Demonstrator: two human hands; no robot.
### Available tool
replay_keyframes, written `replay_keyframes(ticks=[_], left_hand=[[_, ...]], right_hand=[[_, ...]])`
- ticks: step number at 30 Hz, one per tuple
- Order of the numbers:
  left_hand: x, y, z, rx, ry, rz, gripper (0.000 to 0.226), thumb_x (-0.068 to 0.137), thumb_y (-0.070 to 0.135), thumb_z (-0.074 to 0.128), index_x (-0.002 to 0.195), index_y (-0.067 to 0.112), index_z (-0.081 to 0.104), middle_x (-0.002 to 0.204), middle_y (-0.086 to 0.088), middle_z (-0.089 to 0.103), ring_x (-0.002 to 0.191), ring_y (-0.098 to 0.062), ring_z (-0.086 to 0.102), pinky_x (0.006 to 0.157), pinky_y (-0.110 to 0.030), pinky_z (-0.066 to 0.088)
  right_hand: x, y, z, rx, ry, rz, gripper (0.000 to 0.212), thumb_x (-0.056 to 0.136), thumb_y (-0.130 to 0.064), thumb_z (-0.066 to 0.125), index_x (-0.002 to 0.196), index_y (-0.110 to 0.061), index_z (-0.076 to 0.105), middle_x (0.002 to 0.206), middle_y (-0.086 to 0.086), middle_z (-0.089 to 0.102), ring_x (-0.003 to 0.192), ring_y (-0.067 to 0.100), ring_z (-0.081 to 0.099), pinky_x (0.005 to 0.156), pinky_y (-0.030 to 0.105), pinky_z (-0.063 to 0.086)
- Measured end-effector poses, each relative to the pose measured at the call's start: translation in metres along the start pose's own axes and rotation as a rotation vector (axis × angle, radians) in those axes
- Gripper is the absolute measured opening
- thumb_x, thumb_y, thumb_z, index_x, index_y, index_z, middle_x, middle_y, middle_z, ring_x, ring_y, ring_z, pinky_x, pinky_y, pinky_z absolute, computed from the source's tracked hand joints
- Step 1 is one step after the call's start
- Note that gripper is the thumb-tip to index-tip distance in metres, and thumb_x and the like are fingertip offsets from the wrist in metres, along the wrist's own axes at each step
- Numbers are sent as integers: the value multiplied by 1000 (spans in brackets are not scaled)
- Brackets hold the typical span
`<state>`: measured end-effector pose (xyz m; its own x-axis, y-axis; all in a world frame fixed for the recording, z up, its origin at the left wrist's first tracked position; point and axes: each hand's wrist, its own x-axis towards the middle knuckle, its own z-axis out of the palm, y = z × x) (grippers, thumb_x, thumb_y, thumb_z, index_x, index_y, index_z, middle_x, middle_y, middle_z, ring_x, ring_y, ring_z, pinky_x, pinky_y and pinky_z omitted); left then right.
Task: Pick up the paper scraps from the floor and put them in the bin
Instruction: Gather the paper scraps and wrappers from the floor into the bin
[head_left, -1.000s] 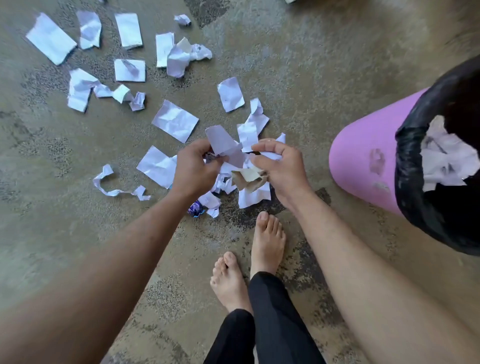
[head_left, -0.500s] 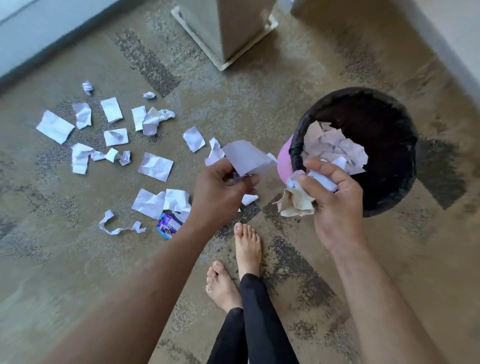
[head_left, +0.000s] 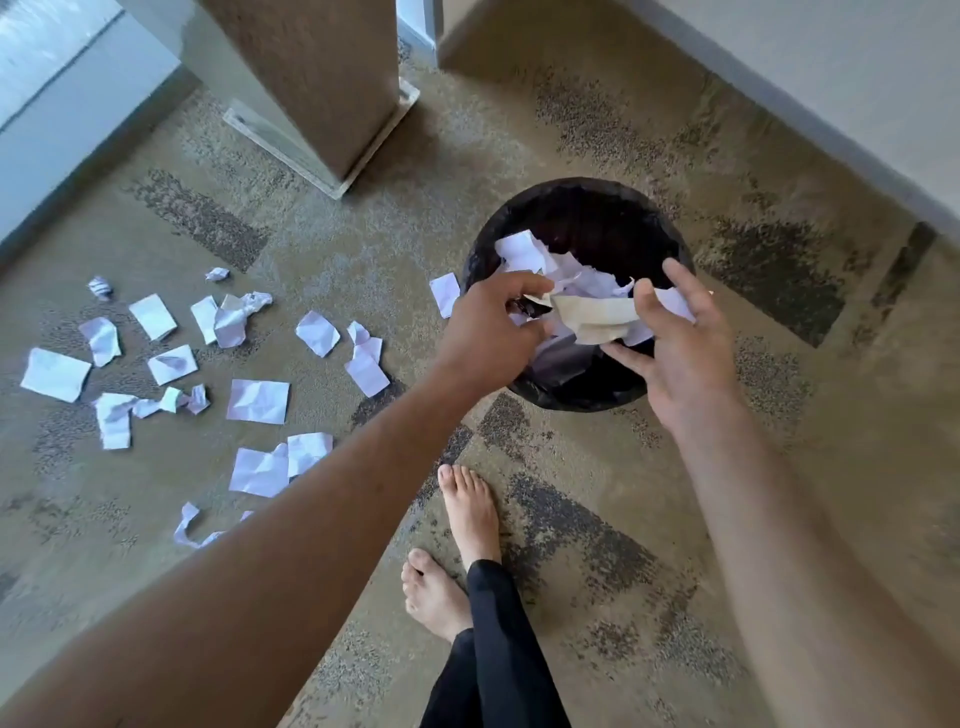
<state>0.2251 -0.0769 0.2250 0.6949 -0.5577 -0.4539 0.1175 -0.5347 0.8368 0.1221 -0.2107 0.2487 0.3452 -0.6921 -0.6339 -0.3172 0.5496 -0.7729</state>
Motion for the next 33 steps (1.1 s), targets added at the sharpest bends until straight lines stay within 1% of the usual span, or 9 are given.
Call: replay_keyframes(ticks=[5,10,13,16,22,24,27,30,33], left_hand=[[4,-13,-3,8,-127,36,46,86,1,67,127,21,63,136,4,59,120,-10,58,107,-30,45],[-6,-32,-10,-48,-156,101,46,92,0,57,131,24,61,139,11,56,130,-2,47,108,-23,39],[-20,-44,-15,-162,-19,76,35,94,3,57,118,25,67,116,8,69,115,-2,60,96,-26,51],[-40,-65,-27,-204,164,71,25,93,6,60,106,26,67,102,15,68,103,-1,63,86,-20,52],[-85,-145,-50,-87,421,-5,20,86,18,65,106,22,66,111,6,61,107,-9,59,92,-33,50],[-100,-177,-55,-22,470,-78,25,87,19,69,111,20,65,122,2,57,115,-7,53,99,-28,44],[-120,-227,-57,69,512,-199,43,85,34,71,125,22,59,138,-2,46,131,-10,41,103,-17,31],[-132,-284,-57,161,567,-319,69,78,60,61,136,25,50,152,-4,31,142,-18,30,110,-32,27],[-137,-343,-52,221,645,-433,86,71,74,52,142,27,42,158,-7,22,146,-24,22,116,-45,24]], right_hand=[[-3,3,-5,-69,-76,36,55,91,-10,65,137,-36,50,137,-12,45,99,3,53,99,57,48],[-14,26,1,-63,-93,-43,51,93,5,56,135,-23,54,124,-16,54,126,10,53,101,41,50],[-28,45,12,-198,-107,-225,39,90,4,60,123,-18,61,124,-3,64,115,7,61,102,41,50],[-47,63,32,-322,-178,-367,27,90,-3,65,112,-19,65,111,2,70,105,12,66,93,35,55],[-63,126,73,-599,-465,-450,26,89,-7,64,112,-20,65,114,3,63,100,11,64,77,14,52],[-55,157,80,-749,-512,-471,29,88,-12,65,117,-19,64,117,1,59,104,13,61,74,15,53],[-37,202,81,-936,-534,-477,41,87,-23,68,126,-21,58,126,-1,54,117,15,53,93,27,49],[-11,243,80,-1104,-520,-523,53,85,-32,70,134,-18,52,139,3,48,132,19,41,104,16,24],[22,286,79,-1276,-489,-543,72,82,-50,67,143,-24,40,157,9,26,147,25,19,115,33,17]])
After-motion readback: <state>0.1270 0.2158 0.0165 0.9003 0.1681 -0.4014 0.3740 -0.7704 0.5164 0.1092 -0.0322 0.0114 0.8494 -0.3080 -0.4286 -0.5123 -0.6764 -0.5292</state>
